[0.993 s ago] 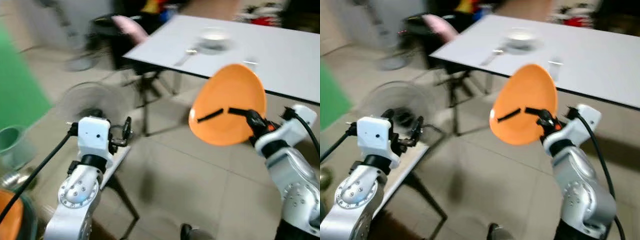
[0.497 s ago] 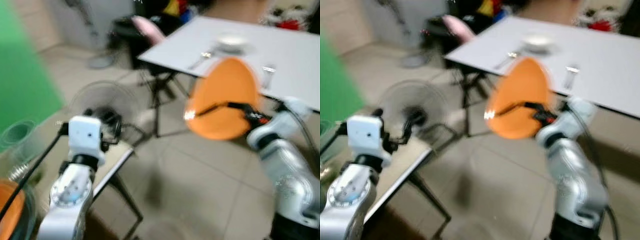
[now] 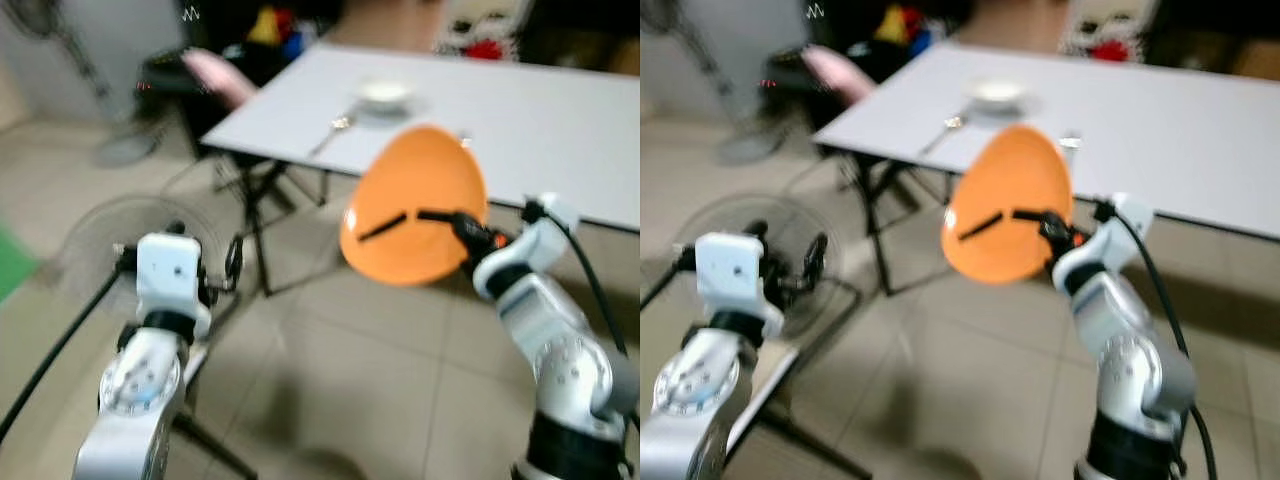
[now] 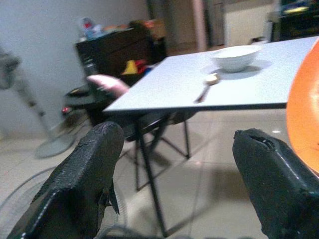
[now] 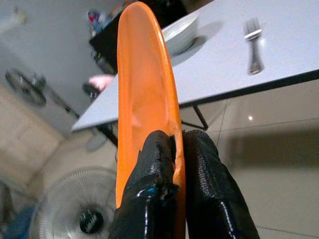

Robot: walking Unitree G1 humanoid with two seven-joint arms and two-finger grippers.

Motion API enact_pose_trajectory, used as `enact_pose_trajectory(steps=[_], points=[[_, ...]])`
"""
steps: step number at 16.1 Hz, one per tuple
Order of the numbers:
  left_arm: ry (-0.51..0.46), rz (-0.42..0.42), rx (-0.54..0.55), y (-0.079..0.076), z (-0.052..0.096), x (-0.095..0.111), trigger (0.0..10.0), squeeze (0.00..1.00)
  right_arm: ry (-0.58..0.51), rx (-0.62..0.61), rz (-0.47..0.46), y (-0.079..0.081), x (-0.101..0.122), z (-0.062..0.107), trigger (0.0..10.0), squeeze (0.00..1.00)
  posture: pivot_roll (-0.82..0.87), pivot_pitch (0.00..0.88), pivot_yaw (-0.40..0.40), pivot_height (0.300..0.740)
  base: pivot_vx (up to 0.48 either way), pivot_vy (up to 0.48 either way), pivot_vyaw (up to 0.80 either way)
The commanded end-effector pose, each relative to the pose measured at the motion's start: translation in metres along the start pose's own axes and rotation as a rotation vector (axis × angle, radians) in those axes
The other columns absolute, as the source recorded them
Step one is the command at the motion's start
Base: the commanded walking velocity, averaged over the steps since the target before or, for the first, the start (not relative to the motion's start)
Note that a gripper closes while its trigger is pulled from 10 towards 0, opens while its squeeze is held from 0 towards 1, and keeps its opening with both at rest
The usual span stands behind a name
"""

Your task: Setting the table

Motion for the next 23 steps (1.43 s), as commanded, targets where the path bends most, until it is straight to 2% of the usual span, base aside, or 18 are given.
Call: enact_pose_trajectory(steps=[1, 2, 3, 6, 7, 8, 14, 18, 19, 23], points=[[-0.007, 0.007, -0.013, -0.004, -0.002, 0.002, 10.0, 0.0, -0.029, 0.0, -0.054, -0.003, 0.009, -0.001, 10.0, 0.0, -0.12, 0.0, 0.052, 0.74, 0.311, 0.0, -0.77], [-0.01, 0.005, -0.01, -0.003, -0.002, 0.003, 10.0, 0.0, -0.023, 0.028, -0.088, 0.0, 0.011, -0.005, 10.0, 0.0, -0.12, 0.0, 0.05, 0.74, 0.315, 0.0, 0.0], [-0.016, -0.006, -0.007, -0.001, -0.002, 0.005, 10.0, 0.0, -0.011, 0.071, -0.177, 0.007, 0.013, -0.011, 10.0, 0.0, -0.12, 0.0, 0.048, 0.74, 0.311, 0.0, 0.0], [-0.023, -0.017, -0.004, 0.003, -0.001, 0.007, 10.0, 0.0, -0.003, 0.14, -0.235, 0.016, 0.019, -0.019, 10.0, 0.0, -0.11, 0.0, 0.043, 0.74, 0.315, 0.0, 0.0], [-0.024, -0.019, 0.0, 0.005, -0.001, 0.008, 10.0, 0.0, 0.006, 0.166, -0.217, 0.02, 0.02, -0.021, 10.0, 0.0, -0.11, 0.0, 0.043, 0.74, 0.311, 0.0, 0.0], [-0.021, -0.02, 0.008, 0.008, 0.001, 0.007, 10.0, 0.0, 0.04, 0.196, -0.161, 0.027, 0.018, -0.024, 10.0, 0.0, -0.1, 0.0, 0.042, 0.74, 0.315, 0.0, 0.0], [-0.02, -0.021, 0.01, 0.008, 0.004, 0.007, 10.0, 0.0, 0.091, 0.161, -0.209, 0.026, 0.01, -0.037, 10.0, 0.0, -0.08, 0.0, 0.029, 0.74, 0.313, 0.0, 0.0], [-0.019, -0.031, -0.004, 0.008, 0.004, 0.008, 10.0, 0.0, 0.119, 0.116, -0.224, 0.018, 0.005, -0.043, 10.0, 0.0, -0.08, 0.0, 0.031, 0.74, 0.314, 0.0, 0.0], [-0.016, -0.034, -0.013, 0.007, 0.004, 0.007, 10.0, 0.0, 0.13, 0.119, -0.244, 0.019, 0.003, -0.043, 10.0, 0.0, -0.08, 0.0, 0.03, 0.74, 0.315, 0.0, -0.8], [-0.014, -0.035, -0.02, 0.006, 0.004, 0.006, 10.0, 0.0, 0.144, 0.155, -0.223, 0.023, 0.004, -0.044, 10.0, 0.0, -0.08, 0.0, 0.024, 0.74, 0.313, 0.0, -0.71]])
Point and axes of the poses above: a point about 5 cm out from each wrist's last joint towards the gripper, its own z axis pointing back from the gripper into the wrist, its own x axis along the axis of the wrist's last joint, y = z × x, the point moved 2 cm from there along -z, pointing out of the wrist towards the gripper, and after that the axes turned 10 degrees about z, right-handed, at the moved point
